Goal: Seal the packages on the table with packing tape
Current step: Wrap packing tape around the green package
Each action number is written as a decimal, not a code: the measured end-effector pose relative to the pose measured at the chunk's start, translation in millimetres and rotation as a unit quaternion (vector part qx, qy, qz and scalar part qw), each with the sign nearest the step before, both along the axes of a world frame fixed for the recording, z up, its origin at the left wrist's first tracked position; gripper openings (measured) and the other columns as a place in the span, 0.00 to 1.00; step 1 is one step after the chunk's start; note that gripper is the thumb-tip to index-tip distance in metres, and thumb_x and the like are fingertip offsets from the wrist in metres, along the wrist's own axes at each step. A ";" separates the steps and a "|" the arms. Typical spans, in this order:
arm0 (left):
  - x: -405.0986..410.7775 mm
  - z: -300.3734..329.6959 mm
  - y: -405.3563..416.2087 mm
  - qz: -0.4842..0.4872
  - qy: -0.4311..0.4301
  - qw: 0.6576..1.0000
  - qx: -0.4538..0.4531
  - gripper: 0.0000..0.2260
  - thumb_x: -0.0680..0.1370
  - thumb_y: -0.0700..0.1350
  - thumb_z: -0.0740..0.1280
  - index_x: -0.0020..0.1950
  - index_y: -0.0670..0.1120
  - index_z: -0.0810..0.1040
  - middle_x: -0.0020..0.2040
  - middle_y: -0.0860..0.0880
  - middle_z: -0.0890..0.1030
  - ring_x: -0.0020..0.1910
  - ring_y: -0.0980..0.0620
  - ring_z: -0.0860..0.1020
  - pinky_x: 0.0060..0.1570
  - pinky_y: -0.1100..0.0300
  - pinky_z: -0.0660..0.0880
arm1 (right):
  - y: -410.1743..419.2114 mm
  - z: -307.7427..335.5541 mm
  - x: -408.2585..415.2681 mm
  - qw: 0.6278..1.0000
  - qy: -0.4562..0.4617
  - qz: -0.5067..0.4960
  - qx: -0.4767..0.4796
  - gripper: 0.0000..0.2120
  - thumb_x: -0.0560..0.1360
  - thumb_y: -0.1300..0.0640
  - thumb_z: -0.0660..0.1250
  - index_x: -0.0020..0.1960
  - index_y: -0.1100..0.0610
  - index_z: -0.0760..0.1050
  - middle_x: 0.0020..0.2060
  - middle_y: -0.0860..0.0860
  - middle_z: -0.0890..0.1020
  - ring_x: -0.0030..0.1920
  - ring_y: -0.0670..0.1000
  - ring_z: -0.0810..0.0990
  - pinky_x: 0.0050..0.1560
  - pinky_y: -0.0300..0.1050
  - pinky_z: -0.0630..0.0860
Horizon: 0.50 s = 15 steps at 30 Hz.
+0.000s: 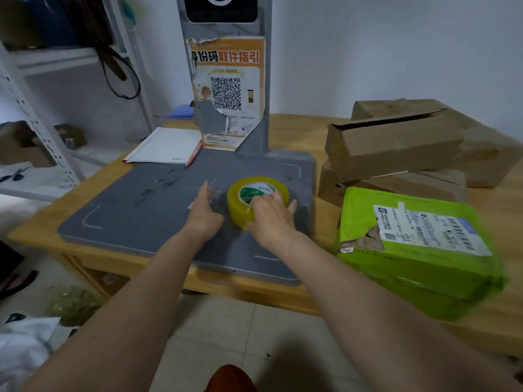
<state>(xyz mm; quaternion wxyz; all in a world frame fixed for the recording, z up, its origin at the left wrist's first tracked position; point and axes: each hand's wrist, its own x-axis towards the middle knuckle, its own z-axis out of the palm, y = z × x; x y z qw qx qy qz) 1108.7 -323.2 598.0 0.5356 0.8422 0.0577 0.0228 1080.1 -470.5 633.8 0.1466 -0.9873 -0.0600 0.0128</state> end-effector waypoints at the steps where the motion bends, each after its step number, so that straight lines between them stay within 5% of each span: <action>1: 3.3 -1.3 1.2 -0.008 -0.004 1.000 0.000 0.38 0.75 0.25 0.59 0.80 0.47 0.49 0.78 0.47 0.60 0.76 0.48 0.61 0.70 0.56 0.65 | -2.0 -0.6 1.0 1.000 0.001 0.002 0.020 0.18 0.77 0.56 0.68 0.65 0.57 0.70 0.66 0.55 0.72 0.73 0.57 0.58 0.71 0.68 0.56; 6: 17.7 -6.2 -0.9 -0.050 -0.011 0.999 0.020 0.37 0.72 0.21 0.54 0.79 0.44 0.58 0.76 0.45 0.65 0.76 0.47 0.62 0.73 0.54 0.62 | -12.1 -2.1 -5.0 0.996 0.005 0.009 0.093 0.18 0.77 0.55 0.68 0.65 0.57 0.71 0.66 0.56 0.69 0.71 0.58 0.62 0.70 0.61 0.62; 9: 14.5 -5.7 -10.8 -0.060 -0.054 0.996 0.037 0.32 0.68 0.19 0.54 0.68 0.40 0.75 0.63 0.44 0.78 0.64 0.48 0.75 0.60 0.63 0.71 | -15.3 -2.7 -8.0 0.995 0.003 0.009 0.100 0.18 0.77 0.56 0.69 0.65 0.57 0.72 0.65 0.56 0.70 0.70 0.58 0.64 0.71 0.60 0.62; 12: 5.7 -5.4 -14.3 -0.010 -0.083 0.996 0.023 0.29 0.69 0.20 0.54 0.62 0.38 0.80 0.54 0.49 0.80 0.55 0.53 0.77 0.42 0.80 0.70 | -15.8 -3.3 -9.7 0.995 -0.002 0.009 0.103 0.19 0.77 0.56 0.69 0.66 0.58 0.72 0.64 0.56 0.70 0.70 0.57 0.63 0.71 0.60 0.61; 15: -3.2 -4.0 -16.4 0.024 -0.082 0.996 -0.014 0.26 0.70 0.21 0.53 0.60 0.37 0.81 0.51 0.48 0.81 0.53 0.52 0.79 0.42 0.78 0.72 | -17.5 -4.4 -12.2 0.993 -0.008 0.006 0.117 0.21 0.77 0.57 0.69 0.68 0.58 0.71 0.64 0.56 0.70 0.71 0.56 0.62 0.72 0.59 0.59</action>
